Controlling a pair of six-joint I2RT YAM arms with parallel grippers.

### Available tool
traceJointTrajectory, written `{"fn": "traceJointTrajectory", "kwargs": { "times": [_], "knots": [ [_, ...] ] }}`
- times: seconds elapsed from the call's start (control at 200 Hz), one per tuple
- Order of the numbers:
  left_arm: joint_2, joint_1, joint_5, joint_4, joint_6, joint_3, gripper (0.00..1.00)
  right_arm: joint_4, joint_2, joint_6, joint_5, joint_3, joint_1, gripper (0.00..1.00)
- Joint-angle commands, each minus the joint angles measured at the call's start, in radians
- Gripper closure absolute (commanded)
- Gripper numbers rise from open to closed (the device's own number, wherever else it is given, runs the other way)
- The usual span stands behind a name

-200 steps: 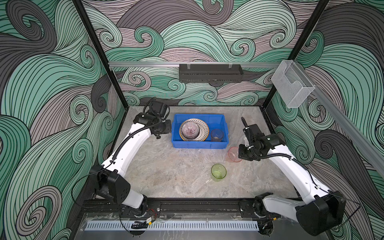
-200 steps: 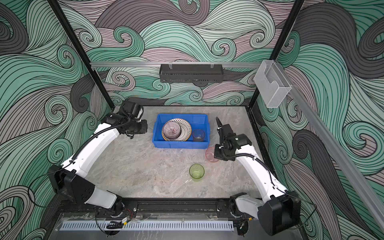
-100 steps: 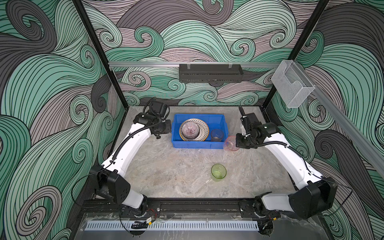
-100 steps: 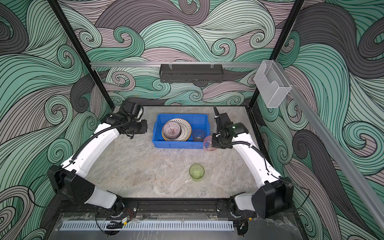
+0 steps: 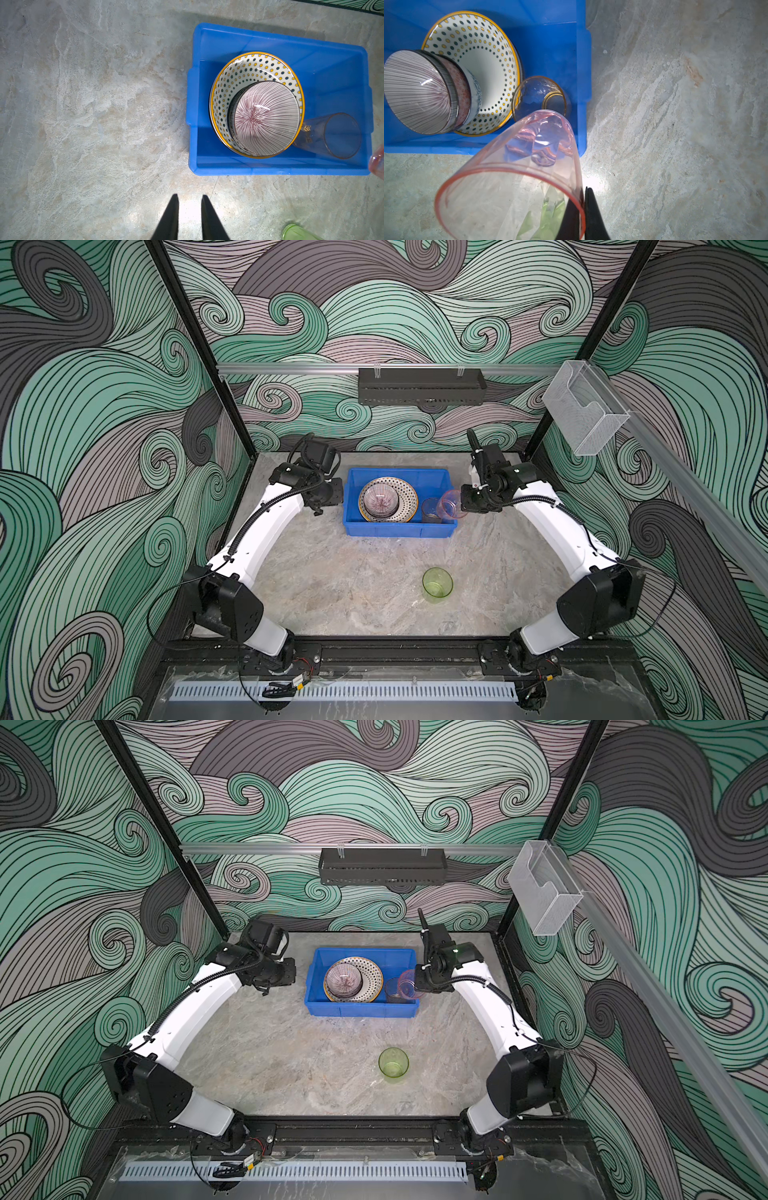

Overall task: Place the mixed dishes into the plastic bin
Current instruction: 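Carry the pink cup over the bin with the right gripper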

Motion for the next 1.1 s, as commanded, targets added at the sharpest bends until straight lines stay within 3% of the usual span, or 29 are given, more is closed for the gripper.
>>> {"fn": "traceJointTrajectory", "kwargs": {
  "times": [0.0,0.345,1.096],
  "knots": [
    [0.014,0.015,-0.021,-0.012,-0.003,0.041,0.77,0.017,0.037,-0.025,-0.022,0.057,0.007,1.00],
    [0.043,0.025,-0.023,-0.017,0.000,0.063,0.77,0.015,0.181,-0.053,-0.039,0.161,0.032,1.00],
    [0.111,0.046,-0.014,-0.023,0.000,0.085,0.77,-0.058,0.345,-0.113,0.017,0.252,0.050,1.00]
  ]
}}
